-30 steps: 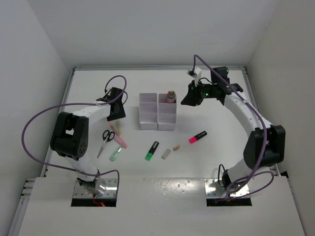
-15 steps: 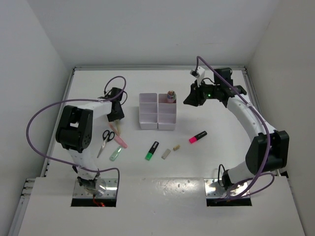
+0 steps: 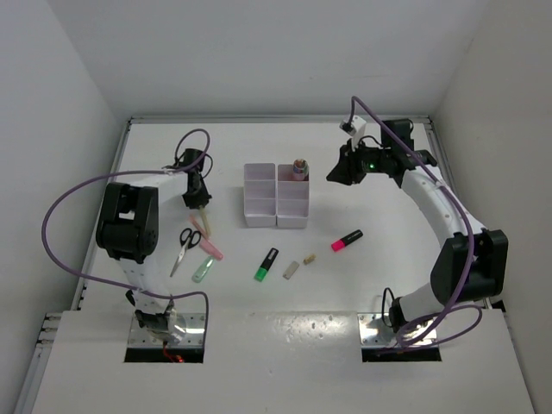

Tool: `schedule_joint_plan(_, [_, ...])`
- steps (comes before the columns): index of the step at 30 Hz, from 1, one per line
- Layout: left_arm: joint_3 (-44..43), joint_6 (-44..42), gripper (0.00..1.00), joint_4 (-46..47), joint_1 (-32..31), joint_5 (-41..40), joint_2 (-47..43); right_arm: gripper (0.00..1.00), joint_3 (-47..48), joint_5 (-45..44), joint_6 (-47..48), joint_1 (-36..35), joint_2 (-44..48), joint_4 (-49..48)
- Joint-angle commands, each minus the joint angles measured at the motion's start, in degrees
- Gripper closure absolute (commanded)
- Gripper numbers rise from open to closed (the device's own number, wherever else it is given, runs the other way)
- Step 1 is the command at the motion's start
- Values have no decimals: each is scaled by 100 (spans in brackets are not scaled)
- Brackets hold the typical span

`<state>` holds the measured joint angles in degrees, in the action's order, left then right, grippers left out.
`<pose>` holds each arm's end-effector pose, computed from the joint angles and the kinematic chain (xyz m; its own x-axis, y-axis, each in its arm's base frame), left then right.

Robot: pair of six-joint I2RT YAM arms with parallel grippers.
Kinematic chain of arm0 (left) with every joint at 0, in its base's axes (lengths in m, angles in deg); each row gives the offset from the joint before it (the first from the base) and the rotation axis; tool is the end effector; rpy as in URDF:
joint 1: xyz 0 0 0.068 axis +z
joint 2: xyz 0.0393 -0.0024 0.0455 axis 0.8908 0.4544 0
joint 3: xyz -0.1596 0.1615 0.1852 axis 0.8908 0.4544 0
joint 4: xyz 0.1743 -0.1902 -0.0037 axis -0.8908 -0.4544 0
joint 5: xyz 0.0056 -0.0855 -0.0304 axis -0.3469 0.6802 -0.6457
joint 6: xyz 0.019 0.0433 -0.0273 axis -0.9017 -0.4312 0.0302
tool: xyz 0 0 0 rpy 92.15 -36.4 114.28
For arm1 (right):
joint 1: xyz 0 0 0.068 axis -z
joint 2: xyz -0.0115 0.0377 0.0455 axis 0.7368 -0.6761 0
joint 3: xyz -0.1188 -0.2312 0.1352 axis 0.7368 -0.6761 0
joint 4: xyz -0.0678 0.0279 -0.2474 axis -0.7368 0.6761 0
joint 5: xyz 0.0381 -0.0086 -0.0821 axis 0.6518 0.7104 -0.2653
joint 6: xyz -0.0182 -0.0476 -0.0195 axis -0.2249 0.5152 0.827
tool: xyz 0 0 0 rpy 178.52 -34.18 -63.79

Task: Sort the stationery into containers
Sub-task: Pick up the pen from the center of the board.

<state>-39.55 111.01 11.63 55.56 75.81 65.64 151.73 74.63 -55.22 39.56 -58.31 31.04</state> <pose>0.3668 -0.0400 0.1754 -0.7584 -0.4580 -0.4638 -0.4731 0.8762 -0.0916 0.3187 0.0698 0.3188 -0.5760 -0.1916 -0.7947 -0.6960 0.6247 0.3539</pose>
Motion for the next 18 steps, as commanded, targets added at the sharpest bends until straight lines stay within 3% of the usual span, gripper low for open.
schedule_joint_plan(1, [-73,-86,85,-93,65,313,174,79,-14,130,-27,95,201,-141])
schedule_joint_plan(5, [-178,-139,94,-145,65,436,-1,79,-14,182,-27,96,201,-141])
schedule_joint_plan(6, [-239,-139,96,-145,117,497,-80,75,-14,235,-27,157,201,-141])
schedule_joint_plan(7, [-301,-139,97,-145,118,628,-177,69,-14,235,-27,157,201,-141])
schedule_joint_plan(8, [-354,-139,100,-145,118,691,-273,54,-14,235,-27,157,201,-19])
schedule_joint_plan(9, [-424,-87,100,-145,118,778,-492,33,-14,296,51,157,201,-18])
schedule_joint_plan(11, [-609,-33,100,-145,118,1094,-730,27,-14,358,157,157,201,35])
schedule_joint_plan(12, [-679,45,100,-145,118,1200,-853,35,-67,445,157,210,201,35])
schedule_joint_plan(13, [-732,46,100,-145,118,1262,-985,52,-67,542,236,210,201,35])
schedule_joint_plan(15, [-872,168,100,-75,48,1324,-1363,100,-67,665,298,210,201,122])
schedule_joint_plan(18, [-978,230,100,64,-31,1324,-1846,100,-67,736,351,263,149,202])
